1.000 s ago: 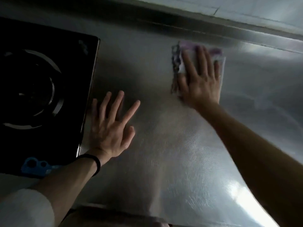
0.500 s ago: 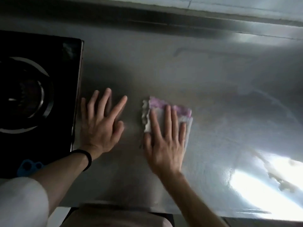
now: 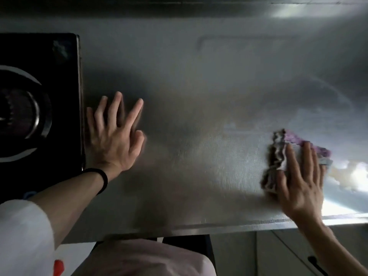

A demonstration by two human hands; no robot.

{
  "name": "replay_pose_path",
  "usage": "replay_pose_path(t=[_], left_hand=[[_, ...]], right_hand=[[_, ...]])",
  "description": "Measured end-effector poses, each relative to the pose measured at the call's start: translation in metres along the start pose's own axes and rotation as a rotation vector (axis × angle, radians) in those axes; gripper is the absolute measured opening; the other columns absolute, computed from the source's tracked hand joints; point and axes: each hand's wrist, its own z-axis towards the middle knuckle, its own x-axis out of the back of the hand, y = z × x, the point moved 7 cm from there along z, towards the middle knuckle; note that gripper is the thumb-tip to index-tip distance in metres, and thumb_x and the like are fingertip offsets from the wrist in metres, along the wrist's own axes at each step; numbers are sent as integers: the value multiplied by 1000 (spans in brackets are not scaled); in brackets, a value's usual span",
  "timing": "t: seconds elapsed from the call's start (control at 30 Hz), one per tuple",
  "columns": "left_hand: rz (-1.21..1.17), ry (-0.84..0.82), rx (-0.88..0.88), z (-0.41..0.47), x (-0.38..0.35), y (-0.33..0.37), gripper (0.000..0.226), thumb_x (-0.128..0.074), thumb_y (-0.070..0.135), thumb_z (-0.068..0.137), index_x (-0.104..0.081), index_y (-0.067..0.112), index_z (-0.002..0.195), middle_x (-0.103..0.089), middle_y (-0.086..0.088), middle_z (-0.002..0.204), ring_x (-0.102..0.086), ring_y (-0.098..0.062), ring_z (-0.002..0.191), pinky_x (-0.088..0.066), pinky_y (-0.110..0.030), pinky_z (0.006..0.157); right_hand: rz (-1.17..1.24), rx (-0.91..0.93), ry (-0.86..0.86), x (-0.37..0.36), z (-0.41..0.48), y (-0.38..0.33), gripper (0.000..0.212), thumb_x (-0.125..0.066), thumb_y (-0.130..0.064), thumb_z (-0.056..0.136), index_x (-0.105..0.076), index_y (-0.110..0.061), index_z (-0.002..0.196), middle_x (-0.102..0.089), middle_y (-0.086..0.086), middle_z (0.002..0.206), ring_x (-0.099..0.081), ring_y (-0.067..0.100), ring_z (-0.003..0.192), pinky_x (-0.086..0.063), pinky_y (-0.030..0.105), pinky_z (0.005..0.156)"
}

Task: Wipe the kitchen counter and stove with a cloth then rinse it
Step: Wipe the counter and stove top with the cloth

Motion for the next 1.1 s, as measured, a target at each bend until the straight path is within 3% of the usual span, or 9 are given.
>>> replay_pose_path(t=[0.1,0.23,0.3,0.43,0.53,0.73,0.87,1.0,1.1], left_hand=[[-3,17,-1,0,-3,-2,75,-39,45,92,-19,43,165,-16,-10,174,-20,-45,156,-16,-68,124],[-37,29,-3,1,-6,-2,74,-39,46,92,-21,43,164,-16,-10,173,-18,-44,156,-15,-69,124],[-48,32,-5,1,-5,-2,73,-39,46,93,-22,43,164,-16,-11,173,-18,-45,155,-14,-69,124],[-64,46,-9,1,-4,-1,72,-39,44,93,-24,41,163,-18,-13,172,-20,-47,154,-13,-70,124],[-57,72,-26,0,-5,-1,73,-40,44,93,-24,41,164,-19,-14,172,-21,-47,154,-13,-70,124],[-62,115,-30,1,-17,-7,74,-38,48,93,-19,45,165,-15,-10,173,-20,-47,153,-12,-69,123],[-96,97,-47,3,-17,-10,74,-40,49,94,-21,44,164,-14,-10,173,-19,-47,153,-11,-69,122],[-202,32,0,7,-3,-8,70,-44,47,90,-37,37,159,-21,-16,169,-22,-50,151,-15,-72,120],[-297,-9,82,13,11,17,70,-44,43,91,-35,36,160,-19,-16,170,-17,-48,155,-7,-75,120]], right_hand=[[30,-145,59,5,0,8,68,-24,-54,103,-18,-30,166,-5,8,176,-5,29,162,-12,62,126],[55,-372,107,-12,-24,-63,70,-26,-51,103,-14,-26,167,-1,14,175,0,30,161,-6,60,127],[49,-304,53,-34,-50,-130,71,-28,-52,102,-12,-27,167,1,15,174,1,31,162,-6,61,127],[81,10,-37,-77,-110,-271,75,-40,-56,99,-16,-33,166,-5,12,175,-5,32,162,-7,55,127],[104,88,-55,-89,-130,-310,80,-50,-56,95,-16,-38,165,-8,7,175,-7,27,162,-8,50,127],[116,192,-43,-74,-122,-249,74,-51,-53,97,-19,-45,163,-12,-1,175,-10,19,162,-13,46,128],[-14,82,-32,-49,-105,-143,71,-42,-52,99,-17,-39,165,-7,6,175,-8,25,162,-11,52,129],[6,-116,-19,-18,-90,-29,67,-32,-51,101,-23,-30,164,-9,12,175,-13,33,160,-22,65,123],[7,-239,15,-9,-82,5,70,-29,-51,100,-20,-27,165,-12,17,173,-18,39,158,-20,67,122]])
